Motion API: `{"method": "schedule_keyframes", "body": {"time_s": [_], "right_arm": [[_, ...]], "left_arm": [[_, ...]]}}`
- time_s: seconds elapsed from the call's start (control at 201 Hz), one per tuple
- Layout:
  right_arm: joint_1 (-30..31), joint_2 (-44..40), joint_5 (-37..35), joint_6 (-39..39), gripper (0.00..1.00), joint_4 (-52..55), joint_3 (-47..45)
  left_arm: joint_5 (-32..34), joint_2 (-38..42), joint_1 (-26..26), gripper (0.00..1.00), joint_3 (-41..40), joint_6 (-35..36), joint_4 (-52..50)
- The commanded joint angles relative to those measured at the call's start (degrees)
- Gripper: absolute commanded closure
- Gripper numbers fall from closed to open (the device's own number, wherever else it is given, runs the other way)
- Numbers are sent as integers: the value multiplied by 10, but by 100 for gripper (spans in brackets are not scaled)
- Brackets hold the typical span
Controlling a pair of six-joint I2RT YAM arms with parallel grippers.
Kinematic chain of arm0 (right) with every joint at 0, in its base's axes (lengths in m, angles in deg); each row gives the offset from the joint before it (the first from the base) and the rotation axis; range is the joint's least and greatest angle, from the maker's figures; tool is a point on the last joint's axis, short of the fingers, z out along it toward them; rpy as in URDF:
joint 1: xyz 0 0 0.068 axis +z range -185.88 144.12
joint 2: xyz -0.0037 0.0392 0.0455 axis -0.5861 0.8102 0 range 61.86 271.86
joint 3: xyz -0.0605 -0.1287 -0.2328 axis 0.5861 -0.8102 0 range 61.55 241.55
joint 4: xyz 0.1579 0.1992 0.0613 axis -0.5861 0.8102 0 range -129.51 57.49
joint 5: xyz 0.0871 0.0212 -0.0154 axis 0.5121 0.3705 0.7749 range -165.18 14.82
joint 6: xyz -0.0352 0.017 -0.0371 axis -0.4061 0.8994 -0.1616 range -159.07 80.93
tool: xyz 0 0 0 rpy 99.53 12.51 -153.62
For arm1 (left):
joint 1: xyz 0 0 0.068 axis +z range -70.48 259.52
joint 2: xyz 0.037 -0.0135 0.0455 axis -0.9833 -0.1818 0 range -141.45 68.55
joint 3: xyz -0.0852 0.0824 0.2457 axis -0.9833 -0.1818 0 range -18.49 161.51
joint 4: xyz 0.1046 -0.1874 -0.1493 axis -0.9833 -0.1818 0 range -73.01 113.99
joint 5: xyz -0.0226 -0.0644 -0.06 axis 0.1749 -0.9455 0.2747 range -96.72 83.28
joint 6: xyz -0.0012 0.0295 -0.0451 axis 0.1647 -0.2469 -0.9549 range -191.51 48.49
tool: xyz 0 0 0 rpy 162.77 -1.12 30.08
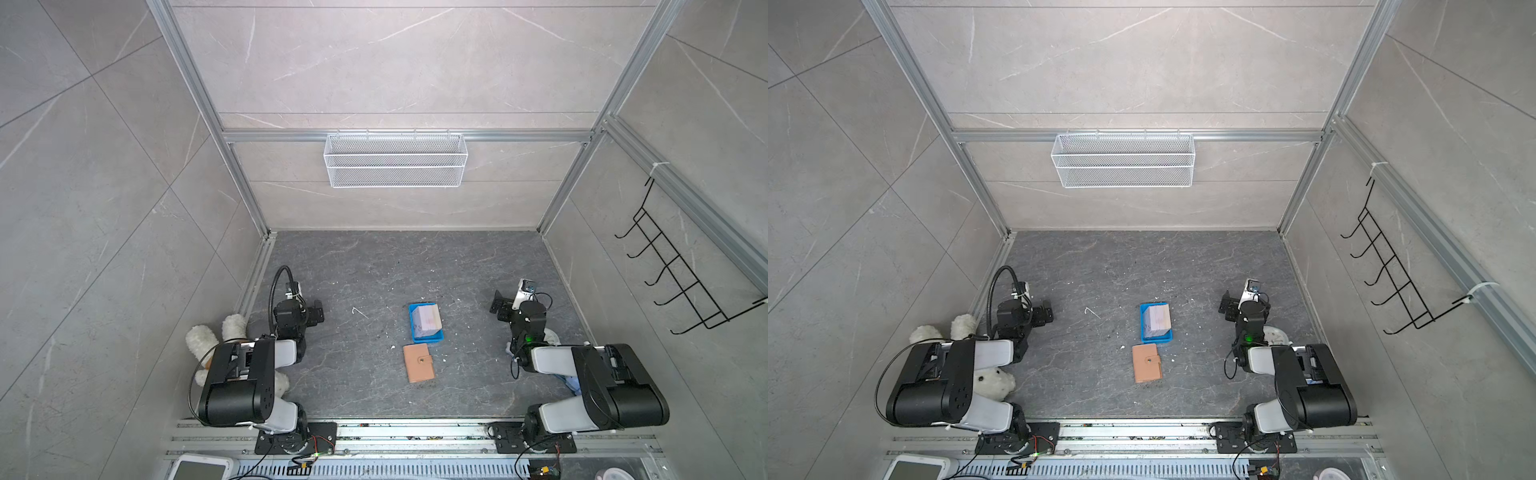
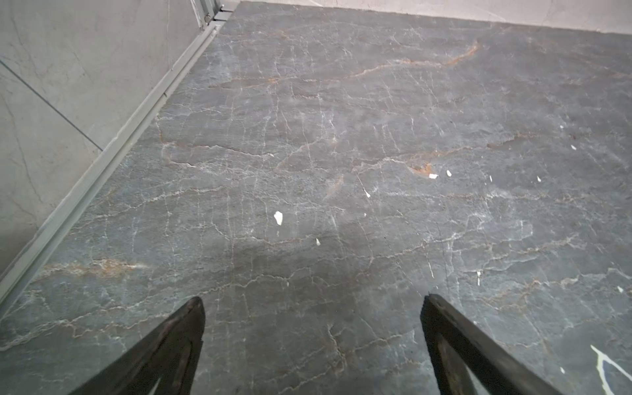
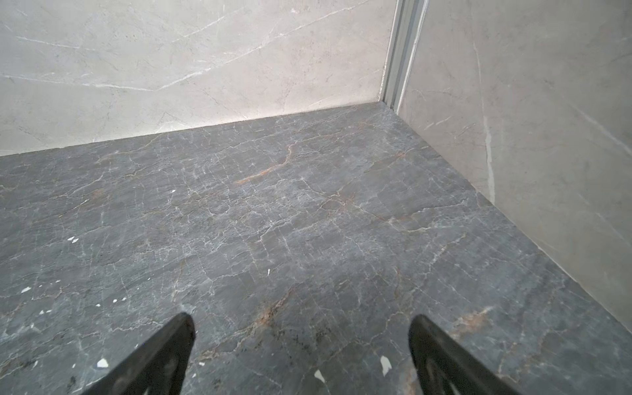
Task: Insert credit cards into a card holder
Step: Reset both arms
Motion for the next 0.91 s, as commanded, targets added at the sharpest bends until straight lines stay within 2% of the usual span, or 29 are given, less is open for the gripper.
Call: {"method": "schedule_keyframes", "body": {"time_s": [0.0,0.443,0.692,0.771,0.836,0.906], "right_arm": [[4,25,0,-13,0,-63,-8],[8,24,-17,-11,0,-17,15],[8,24,-17,-11,0,-17,15],[8,23,-18,-11,0,-17,15],[8,24,-15,-11,0,-18,14],[8,24,39,-30,0,-19,14]], "left_arm": [[-15,-1,3,0,6,5,48],[-25,-8,3,0,-4,10,70],[-85,-8,9,0,-12,25,86],[-82,-8,10,0,-11,24,85],[-54,-9,10,0,-8,13,78],[-41,-9,10,0,-6,9,74]]}}
